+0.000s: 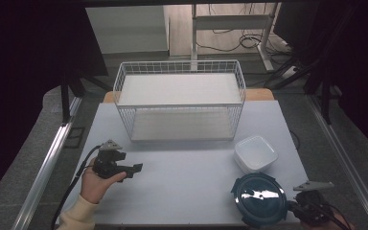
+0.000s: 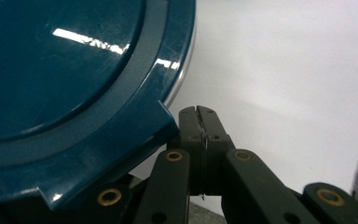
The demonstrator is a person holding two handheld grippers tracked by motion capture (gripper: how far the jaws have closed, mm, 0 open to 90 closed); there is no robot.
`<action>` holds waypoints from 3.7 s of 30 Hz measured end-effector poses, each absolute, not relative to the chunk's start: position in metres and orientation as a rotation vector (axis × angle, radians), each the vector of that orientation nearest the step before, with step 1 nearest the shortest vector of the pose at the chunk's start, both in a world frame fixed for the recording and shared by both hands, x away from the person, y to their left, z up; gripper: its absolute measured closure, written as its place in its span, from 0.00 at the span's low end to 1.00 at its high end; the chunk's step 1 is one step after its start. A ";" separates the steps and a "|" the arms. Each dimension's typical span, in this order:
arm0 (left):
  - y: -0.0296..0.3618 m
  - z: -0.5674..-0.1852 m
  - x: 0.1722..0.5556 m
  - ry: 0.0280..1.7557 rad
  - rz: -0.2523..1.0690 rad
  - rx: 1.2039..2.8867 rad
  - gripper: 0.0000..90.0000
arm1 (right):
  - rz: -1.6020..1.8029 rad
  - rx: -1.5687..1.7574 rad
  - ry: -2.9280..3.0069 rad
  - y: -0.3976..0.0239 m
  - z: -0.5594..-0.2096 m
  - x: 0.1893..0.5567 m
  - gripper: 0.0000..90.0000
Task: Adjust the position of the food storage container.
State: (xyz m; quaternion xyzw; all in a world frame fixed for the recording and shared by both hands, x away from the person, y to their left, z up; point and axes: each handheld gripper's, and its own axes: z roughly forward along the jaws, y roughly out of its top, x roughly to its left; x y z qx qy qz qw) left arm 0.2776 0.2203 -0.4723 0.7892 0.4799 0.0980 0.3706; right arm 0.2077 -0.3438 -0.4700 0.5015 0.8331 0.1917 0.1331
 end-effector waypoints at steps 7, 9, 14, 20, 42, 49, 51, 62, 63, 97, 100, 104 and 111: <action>0.221 -0.473 0.278 1.233 0.252 2.026 0.18 | 0.585 1.414 2.460 -0.332 -0.473 0.211 0.99; 0.221 -0.473 0.278 1.235 0.250 2.025 0.18 | 0.576 1.387 2.474 -0.325 -0.473 0.212 1.00; 0.221 -0.473 0.278 1.235 0.247 2.024 0.18 | 0.562 1.353 2.503 -0.317 -0.476 0.214 1.00; 0.221 -0.474 0.278 1.235 0.243 2.022 0.18 | 0.558 1.291 2.532 -0.305 -0.477 0.216 1.00; 0.219 -0.476 0.279 1.238 0.240 2.031 0.18 | 0.564 1.057 2.670 -0.229 -0.478 0.242 0.99; 0.220 -0.475 0.278 1.235 0.242 2.030 0.18 | 0.592 1.018 2.676 -0.210 -0.473 0.256 1.00; 0.220 -0.475 0.279 1.234 0.245 2.033 0.18 | 0.598 1.003 2.685 -0.204 -0.473 0.262 1.00; 0.219 -0.476 0.279 1.238 0.242 2.035 0.18 | 0.584 0.972 2.708 -0.190 -0.477 0.271 1.00; 0.219 -0.476 0.279 1.238 0.242 2.035 0.18 | 0.579 0.962 2.718 -0.187 -0.479 0.271 1.00; 0.221 -0.479 0.279 1.255 0.233 2.025 0.18 | 0.621 0.835 2.787 -0.108 -0.492 0.314 1.00; 0.221 -0.480 0.279 1.252 0.231 2.026 0.18 | 0.648 0.854 2.796 -0.105 -0.493 0.319 1.00; 0.221 -0.480 0.279 1.250 0.232 2.031 0.18 | 0.683 0.860 2.807 -0.104 -0.495 0.326 0.99; 0.225 -0.476 0.275 1.255 0.244 2.008 0.18 | 0.746 0.867 2.740 -0.114 -0.485 0.323 0.99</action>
